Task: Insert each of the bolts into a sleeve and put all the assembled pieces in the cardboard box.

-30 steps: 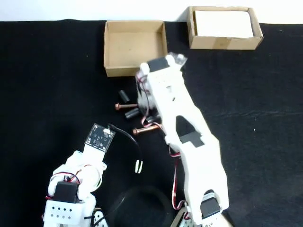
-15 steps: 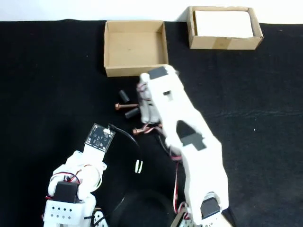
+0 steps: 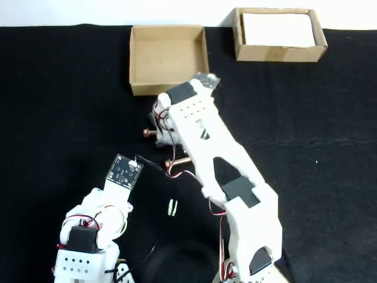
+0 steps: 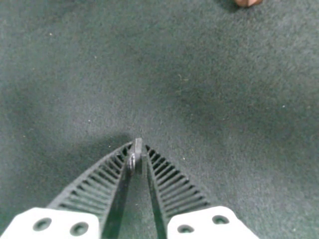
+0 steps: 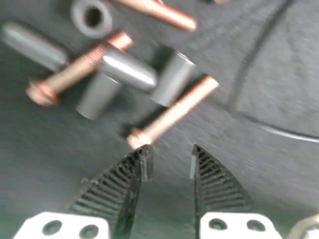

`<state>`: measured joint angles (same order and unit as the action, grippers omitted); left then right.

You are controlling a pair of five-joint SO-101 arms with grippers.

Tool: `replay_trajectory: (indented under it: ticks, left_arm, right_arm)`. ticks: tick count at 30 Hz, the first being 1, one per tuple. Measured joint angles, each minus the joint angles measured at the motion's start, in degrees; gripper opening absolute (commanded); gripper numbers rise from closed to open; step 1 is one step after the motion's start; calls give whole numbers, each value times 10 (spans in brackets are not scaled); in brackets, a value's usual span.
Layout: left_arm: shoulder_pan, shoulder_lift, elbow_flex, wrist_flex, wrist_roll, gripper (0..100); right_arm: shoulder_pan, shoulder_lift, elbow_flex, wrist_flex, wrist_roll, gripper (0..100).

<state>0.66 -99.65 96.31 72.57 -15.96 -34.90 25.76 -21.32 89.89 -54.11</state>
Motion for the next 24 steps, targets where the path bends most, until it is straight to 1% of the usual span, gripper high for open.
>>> replay_trajectory:
  ticks: [5, 9, 13, 24]
  left_arm:
    - [0, 0, 0, 0, 0, 9]
    - [0, 0, 0, 0, 0, 9]
    - [0, 0, 0, 0, 0, 9]
    - [0, 0, 0, 0, 0, 9]
  right_arm:
    - [17, 42, 0, -40, -39, 132]
    - [45, 98, 0, -47, -61, 131]
    - [55, 112, -9, -46, -69, 131]
    - [66, 116, -8, -110, -70, 131]
